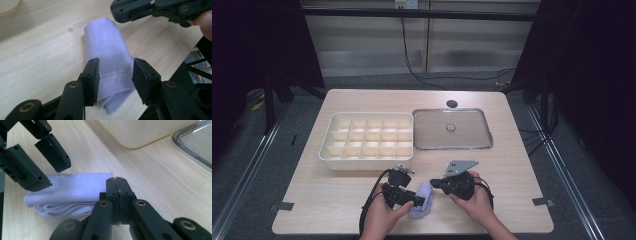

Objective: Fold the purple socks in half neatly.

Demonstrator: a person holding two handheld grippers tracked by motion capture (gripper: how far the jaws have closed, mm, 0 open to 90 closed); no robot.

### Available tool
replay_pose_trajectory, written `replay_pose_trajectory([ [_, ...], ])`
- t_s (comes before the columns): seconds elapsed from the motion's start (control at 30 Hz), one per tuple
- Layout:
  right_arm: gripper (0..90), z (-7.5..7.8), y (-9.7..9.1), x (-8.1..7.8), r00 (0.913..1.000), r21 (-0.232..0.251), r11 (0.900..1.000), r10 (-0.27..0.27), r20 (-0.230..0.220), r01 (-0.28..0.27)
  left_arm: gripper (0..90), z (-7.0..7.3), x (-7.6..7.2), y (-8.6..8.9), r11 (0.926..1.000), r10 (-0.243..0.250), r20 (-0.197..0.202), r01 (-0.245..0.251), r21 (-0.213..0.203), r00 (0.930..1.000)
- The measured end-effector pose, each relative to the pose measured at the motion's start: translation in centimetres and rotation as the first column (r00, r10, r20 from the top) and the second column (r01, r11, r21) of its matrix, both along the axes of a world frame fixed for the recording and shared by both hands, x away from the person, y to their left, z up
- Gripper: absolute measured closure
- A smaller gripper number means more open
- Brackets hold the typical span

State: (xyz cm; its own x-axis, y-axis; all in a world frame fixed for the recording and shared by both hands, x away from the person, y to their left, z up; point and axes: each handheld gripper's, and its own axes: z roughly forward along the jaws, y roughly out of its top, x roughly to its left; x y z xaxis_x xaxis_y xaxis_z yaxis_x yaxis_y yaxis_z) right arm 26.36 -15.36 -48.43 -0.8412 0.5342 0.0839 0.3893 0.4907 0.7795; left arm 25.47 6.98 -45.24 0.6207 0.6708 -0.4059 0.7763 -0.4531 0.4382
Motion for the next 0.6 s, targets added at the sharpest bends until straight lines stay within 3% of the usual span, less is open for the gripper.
replay_pose_trajectory([
  [0.57, 88.8, 0.3, -0.9, -0.6, 1.0, 0.0, 1.0, 0.006, -0.002, -0.006, 51.7, -0.7, 1.5, 0.8, 1.0, -0.001, -0.085, 0.0, -0.006, 0.9964],
  [0.6, 88.7, 0.3, -0.9, -0.7, 1.0, -0.003, 1.0, 0.008, -0.001, -0.008, 51.7, -0.8, 1.5, 0.7, 0.9997, 0.018, -0.088, -0.019, -0.014, 0.9959],
])
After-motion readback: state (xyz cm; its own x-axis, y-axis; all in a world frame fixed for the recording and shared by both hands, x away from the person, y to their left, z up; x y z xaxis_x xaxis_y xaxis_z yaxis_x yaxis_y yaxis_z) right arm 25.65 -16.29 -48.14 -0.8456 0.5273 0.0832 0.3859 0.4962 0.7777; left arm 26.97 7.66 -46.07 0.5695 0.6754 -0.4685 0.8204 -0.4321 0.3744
